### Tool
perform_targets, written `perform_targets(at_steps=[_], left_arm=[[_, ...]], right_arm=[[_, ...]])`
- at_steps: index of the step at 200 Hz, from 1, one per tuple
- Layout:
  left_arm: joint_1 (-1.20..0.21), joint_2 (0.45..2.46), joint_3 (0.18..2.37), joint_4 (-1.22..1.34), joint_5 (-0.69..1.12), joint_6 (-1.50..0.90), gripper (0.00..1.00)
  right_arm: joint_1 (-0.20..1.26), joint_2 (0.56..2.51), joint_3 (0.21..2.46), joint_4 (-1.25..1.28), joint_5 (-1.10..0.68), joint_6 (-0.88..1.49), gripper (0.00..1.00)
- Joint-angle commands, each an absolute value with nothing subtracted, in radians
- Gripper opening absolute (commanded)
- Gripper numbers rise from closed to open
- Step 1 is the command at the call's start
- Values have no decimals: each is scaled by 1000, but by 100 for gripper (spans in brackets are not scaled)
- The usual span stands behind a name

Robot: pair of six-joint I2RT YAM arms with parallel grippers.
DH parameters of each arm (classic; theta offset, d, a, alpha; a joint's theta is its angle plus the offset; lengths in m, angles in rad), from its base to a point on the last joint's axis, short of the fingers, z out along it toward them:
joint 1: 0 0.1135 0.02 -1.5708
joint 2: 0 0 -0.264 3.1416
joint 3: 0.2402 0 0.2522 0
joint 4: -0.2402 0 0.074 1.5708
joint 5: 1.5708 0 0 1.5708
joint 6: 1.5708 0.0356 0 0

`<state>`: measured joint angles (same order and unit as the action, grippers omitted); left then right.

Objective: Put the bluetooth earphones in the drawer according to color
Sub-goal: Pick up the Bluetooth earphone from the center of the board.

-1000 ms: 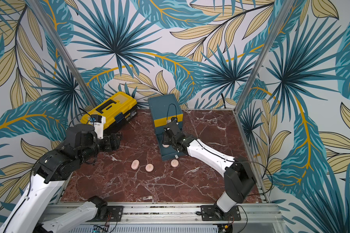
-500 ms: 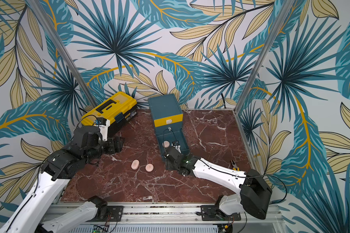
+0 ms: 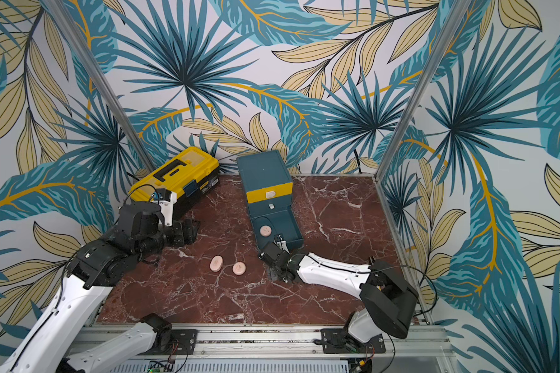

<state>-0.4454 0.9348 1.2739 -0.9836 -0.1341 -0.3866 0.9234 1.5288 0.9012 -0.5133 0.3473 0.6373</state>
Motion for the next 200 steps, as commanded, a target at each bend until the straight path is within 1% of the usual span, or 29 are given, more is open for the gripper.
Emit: perform_targets(at_steps=[1, 38, 127, 151, 200], left_arm=[[-440, 921, 1258, -980, -133, -390, 81], [-439, 925, 1266, -986, -140, -385, 81], [-439, 929, 1262, -984, -143, -383, 81], [-439, 930, 1261, -982, -143, -383, 81], [-439, 934, 1262, -982, -146, -380, 81]], right_arm=[[918, 1566, 925, -509, 357, 592, 80], [895, 1612, 936, -478, 360, 570, 80], [844, 1681, 930, -378, 285, 508, 81], [836, 1699, 936, -364, 275, 500, 79], [827, 1726, 946, -351, 259, 493, 73]])
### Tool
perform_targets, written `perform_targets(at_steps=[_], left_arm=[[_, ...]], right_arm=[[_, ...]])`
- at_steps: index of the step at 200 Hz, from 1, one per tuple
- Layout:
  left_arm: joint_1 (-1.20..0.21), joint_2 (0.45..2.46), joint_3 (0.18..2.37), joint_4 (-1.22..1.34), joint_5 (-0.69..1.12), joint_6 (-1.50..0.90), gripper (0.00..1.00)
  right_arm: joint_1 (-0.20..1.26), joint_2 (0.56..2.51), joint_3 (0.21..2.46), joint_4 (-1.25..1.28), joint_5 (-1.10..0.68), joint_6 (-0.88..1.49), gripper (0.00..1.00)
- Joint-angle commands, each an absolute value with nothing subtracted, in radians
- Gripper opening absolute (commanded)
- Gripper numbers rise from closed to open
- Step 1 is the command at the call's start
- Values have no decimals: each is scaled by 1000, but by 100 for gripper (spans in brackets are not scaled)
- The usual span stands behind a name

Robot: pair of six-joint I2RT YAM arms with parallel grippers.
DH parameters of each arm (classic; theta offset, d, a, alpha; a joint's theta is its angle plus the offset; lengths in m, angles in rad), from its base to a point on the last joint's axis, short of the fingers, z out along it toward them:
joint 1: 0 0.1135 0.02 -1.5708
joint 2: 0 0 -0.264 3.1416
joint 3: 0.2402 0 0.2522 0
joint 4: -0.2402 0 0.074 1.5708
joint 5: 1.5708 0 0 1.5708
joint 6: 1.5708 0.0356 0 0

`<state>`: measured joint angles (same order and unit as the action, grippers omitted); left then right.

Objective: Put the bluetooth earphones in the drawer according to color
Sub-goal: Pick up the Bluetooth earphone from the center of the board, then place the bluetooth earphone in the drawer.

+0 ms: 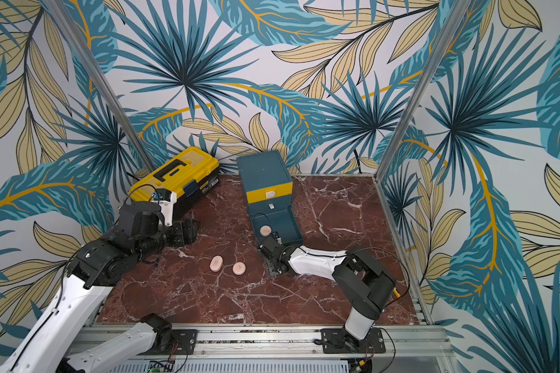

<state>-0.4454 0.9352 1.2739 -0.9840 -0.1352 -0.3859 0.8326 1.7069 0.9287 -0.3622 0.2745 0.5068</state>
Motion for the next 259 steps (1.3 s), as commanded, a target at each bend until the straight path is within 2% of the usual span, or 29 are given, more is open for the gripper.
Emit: perform_targets(at_steps=[1, 33, 95, 156, 197, 223, 248, 259], left_arm=[[-440, 934, 1263, -982, -146, -380, 81], [-439, 935, 1262, -983, -146, -379, 81], [-439, 935, 1261, -984, -146, -377, 81], [-439, 937, 1260, -982, -143, -377, 81], [-439, 938, 1252, -973, -138, -380, 81], [-439, 937, 1246, -961, -131, -385, 81], [-438, 937, 1246, -952, -126, -390, 81], [-438, 941, 1245, -953, -122, -393, 81]], right_arm=[[827, 1727, 946, -351, 258, 493, 73], [821, 1735, 950, -345, 260, 491, 72], [811, 1735, 946, -344, 262, 495, 60], [811, 1615, 920, -407, 209, 517, 48], [816, 1385, 872, -477, 118, 531, 48], [816, 1258, 889, -524, 162, 520, 48], [810, 1274, 985, -559, 235, 498, 48], [759, 1324, 1034, -560, 256, 484, 48]])
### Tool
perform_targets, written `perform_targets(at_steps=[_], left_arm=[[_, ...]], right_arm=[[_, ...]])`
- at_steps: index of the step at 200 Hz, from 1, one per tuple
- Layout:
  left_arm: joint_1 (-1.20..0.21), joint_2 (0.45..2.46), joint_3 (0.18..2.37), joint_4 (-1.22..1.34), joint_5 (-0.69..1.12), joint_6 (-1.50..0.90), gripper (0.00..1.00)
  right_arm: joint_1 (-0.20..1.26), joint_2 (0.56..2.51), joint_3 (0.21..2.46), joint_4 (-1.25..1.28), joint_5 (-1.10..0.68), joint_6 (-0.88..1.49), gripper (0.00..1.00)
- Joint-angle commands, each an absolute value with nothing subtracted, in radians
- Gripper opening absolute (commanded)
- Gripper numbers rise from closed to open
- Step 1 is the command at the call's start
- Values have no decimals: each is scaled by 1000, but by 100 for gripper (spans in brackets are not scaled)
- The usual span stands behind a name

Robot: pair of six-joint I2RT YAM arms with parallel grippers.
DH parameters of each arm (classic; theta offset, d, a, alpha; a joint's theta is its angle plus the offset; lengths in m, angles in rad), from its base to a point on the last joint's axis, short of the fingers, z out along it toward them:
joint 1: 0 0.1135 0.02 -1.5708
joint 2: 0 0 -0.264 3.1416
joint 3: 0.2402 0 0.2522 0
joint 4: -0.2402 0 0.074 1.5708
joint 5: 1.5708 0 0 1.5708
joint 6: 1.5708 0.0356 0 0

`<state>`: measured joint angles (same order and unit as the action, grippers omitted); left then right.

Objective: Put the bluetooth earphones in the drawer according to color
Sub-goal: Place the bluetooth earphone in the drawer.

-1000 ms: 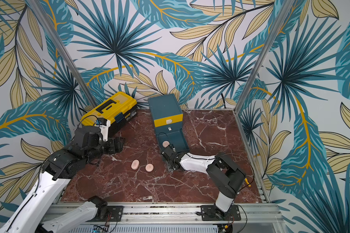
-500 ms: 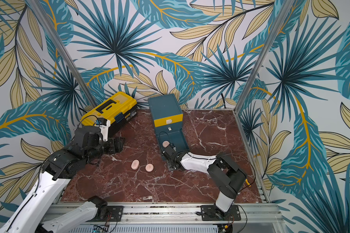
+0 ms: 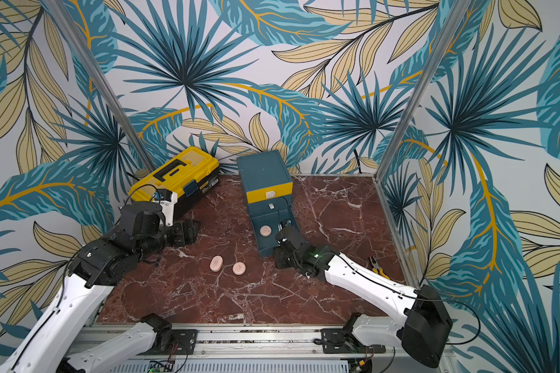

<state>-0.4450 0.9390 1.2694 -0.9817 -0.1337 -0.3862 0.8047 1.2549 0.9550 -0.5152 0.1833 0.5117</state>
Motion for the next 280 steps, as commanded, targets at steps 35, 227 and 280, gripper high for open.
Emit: perform_targets(at_steps=[35, 227, 280], left_arm=[[-438, 943, 1249, -964, -130, -392, 81], [-431, 954, 1289, -996, -145, -368, 81], [-431, 951, 1280, -996, -145, -371, 82]], right_arm=[[671, 1500, 1130, -449, 266, 458, 48], [563, 1954, 1306, -278, 264, 440, 53], [563, 1950, 1298, -270, 266, 439, 62]])
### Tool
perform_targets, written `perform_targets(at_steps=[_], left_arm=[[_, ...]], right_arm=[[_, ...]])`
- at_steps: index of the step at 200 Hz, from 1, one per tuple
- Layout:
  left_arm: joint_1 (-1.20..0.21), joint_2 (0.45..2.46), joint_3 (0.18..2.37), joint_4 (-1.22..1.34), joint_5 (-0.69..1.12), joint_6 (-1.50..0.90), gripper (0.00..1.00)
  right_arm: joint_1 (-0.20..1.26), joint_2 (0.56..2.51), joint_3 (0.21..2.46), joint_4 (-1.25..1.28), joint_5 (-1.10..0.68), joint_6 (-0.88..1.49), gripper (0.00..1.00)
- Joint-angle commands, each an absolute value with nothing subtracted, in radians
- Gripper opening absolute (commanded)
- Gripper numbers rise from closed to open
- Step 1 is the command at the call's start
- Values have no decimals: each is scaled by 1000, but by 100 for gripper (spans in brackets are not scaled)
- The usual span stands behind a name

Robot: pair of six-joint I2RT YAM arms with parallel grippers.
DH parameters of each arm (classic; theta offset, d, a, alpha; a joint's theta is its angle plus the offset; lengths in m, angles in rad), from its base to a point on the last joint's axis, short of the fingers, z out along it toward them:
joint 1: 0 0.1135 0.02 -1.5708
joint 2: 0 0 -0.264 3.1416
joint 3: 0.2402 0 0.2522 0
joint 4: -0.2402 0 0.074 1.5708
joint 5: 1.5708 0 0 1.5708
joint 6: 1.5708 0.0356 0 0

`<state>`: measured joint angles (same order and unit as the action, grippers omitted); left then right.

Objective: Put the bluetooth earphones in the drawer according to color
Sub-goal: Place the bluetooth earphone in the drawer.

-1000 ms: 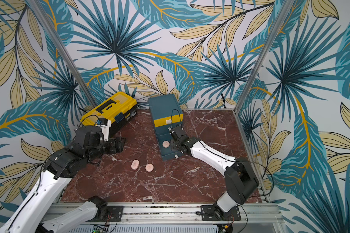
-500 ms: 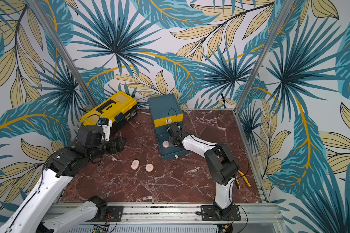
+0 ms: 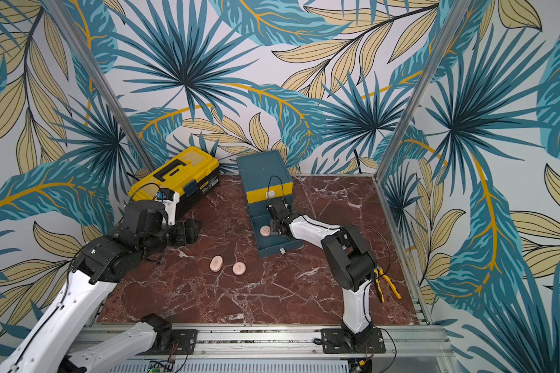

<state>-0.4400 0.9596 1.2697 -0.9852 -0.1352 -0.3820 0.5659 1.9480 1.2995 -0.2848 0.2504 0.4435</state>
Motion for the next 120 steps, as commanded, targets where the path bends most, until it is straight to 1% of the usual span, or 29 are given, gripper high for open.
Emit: perform_targets(at_steps=[1, 16, 36, 53, 82, 98, 102, 120], left_arm=[[-431, 950, 1280, -996, -145, -370, 82], [-432, 948, 1278, -998, -146, -371, 82], [-431, 945, 1276, -1001, -145, -371, 82], [-432, 943, 1268, -1010, -143, -367, 82], [-432, 945, 1218, -1037, -140, -362, 81], [-432, 958, 1147, -1036, -115, -381, 81], [-432, 964, 1125, -1032, -78, -389, 81], [-445, 1003, 1026, -998, -26, -422, 81]], right_arm=[[562, 1950, 1299, -270, 266, 439, 62], [563, 1944, 1299, -270, 265, 439, 64], [563, 1928, 1298, -276, 263, 439, 65], [564, 1873, 1273, -274, 257, 445, 65], [576, 1693, 1207, -296, 277, 441, 65], [581, 1582, 1173, -328, 289, 445, 65], [581, 1555, 1166, -338, 293, 445, 66], [583, 1435, 1134, -382, 307, 452, 66]])
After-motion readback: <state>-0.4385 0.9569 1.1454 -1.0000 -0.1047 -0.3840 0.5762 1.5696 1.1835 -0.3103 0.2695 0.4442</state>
